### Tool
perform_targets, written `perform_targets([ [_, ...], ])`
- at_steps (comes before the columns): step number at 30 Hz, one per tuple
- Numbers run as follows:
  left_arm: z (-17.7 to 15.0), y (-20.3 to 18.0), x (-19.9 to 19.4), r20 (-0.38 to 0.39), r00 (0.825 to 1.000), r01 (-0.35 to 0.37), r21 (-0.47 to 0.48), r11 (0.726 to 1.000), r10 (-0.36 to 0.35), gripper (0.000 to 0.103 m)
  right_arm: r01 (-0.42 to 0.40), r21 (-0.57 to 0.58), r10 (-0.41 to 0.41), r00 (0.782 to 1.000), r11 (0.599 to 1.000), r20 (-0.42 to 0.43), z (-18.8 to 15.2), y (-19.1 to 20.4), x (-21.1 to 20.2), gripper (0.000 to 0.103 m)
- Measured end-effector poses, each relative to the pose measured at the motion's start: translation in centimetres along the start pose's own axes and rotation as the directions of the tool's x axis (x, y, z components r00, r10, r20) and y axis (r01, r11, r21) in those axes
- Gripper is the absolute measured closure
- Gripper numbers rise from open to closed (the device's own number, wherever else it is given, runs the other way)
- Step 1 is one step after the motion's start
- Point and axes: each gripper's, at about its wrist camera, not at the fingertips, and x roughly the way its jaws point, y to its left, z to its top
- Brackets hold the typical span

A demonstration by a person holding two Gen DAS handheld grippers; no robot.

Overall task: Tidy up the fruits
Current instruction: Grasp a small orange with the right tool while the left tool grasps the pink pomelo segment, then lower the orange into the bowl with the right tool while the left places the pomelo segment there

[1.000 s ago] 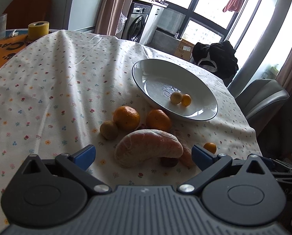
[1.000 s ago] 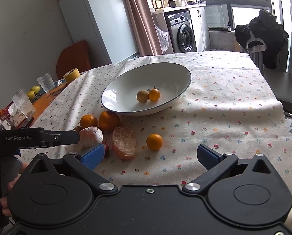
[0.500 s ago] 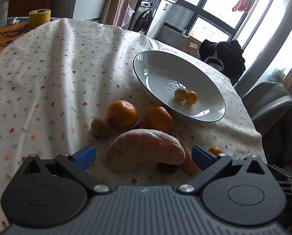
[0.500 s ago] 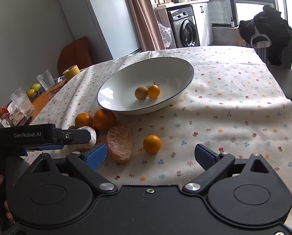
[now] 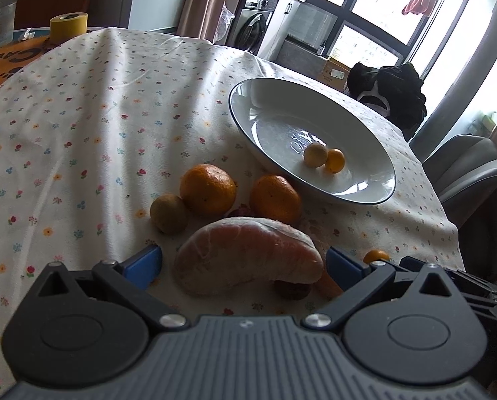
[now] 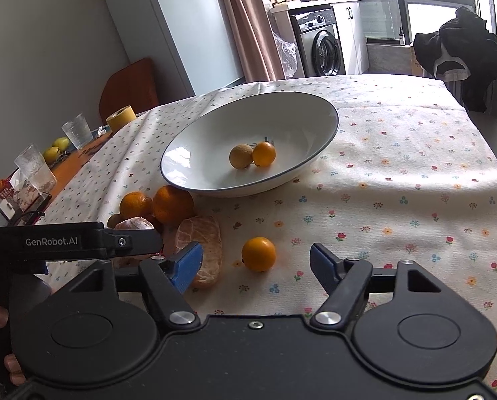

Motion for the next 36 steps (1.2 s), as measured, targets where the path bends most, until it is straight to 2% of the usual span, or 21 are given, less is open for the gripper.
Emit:
perform_targets([
  [2,0.1,0.2,-0.1,-0.001,1.0,0.009,-0.013,1.0,-0.009,0.003,0.001,-0.002,-0.001,1.0,1.0,0.003,0.1,0.1,0.2,0.038],
  [5,0.3,0.5,-0.3,0.001,1.0,0.024,-0.015,1.0,-0.024,0.012,-0.004,0.003,0.004,1.0,1.0,-0.003,0.2,0.1,0.6,0.043],
  [9,0.4,0.6,-0.5,-0.007,0.999,0.035,-0.008,0.999,-0.035,0.013,-0.001,-0.011,0.001,1.0,1.0,-0.007,0.4,0.4,0.9,0.05],
  [11,0.4,0.6,-0.5,-0.009,0.999,0.04,-0.01,0.999,-0.04,0.014,0.0,-0.014,0.0,1.0,1.0,-0.015,0.3,0.6,1.2,0.057],
  [13,0.4,0.6,-0.7,-0.007,0.999,0.046,-0.011,0.999,-0.046,0.014,0.004,-0.007,-0.004,1.0,1.0,-0.029,0.2,0.4,1.5,0.07],
  [14,0.4,0.6,-0.8,-0.002,0.999,0.045,-0.007,0.999,-0.045,0.014,0.009,-0.01,-0.01,1.0,1.0,-0.024,0.2,0.4,1.5,0.071],
  [16,0.4,0.5,-1.0,0.006,0.999,0.046,0.004,0.999,-0.046,0.014,0.02,-0.016,-0.021,0.999,1.0,-0.027,0.2,0.5,1.6,0.08],
  [36,2.5,-0.1,-3.2,0.094,0.995,0.026,0.079,0.996,-0.034,0.014,0.033,-0.003,-0.033,0.999,0.999,0.033,2.5,1.1,0.0,0.081],
])
